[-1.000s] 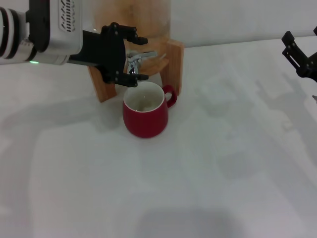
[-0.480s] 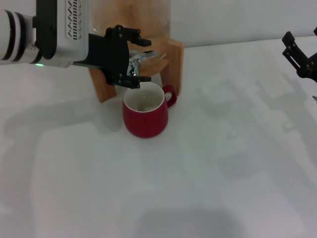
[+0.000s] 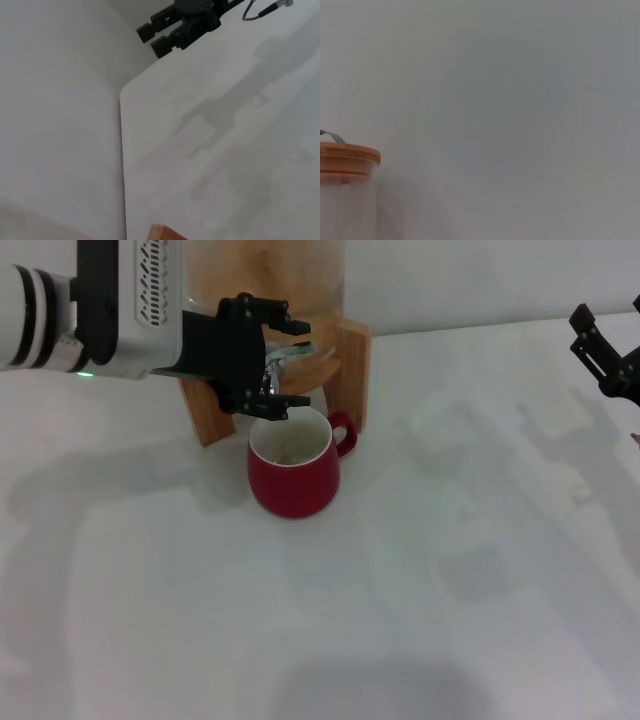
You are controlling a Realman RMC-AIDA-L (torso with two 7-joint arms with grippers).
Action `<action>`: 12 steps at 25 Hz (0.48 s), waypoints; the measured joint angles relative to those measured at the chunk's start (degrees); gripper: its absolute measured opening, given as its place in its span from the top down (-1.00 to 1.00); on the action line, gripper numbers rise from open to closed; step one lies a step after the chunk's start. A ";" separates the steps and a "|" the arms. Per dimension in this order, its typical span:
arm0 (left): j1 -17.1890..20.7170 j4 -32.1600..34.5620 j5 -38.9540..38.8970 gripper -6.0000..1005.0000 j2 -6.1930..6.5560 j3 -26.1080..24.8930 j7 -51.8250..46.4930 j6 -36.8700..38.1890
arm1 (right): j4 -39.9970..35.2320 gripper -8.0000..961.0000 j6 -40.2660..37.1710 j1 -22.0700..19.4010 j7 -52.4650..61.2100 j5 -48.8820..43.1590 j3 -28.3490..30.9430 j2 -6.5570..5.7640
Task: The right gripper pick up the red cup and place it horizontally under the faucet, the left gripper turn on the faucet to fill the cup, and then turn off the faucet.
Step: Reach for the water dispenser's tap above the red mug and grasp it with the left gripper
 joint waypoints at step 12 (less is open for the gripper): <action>0.39 0.01 -1.38 -0.54 -0.30 0.18 0.08 0.07 | 0.00 -0.71 -0.05 -0.02 0.00 0.00 0.00 0.00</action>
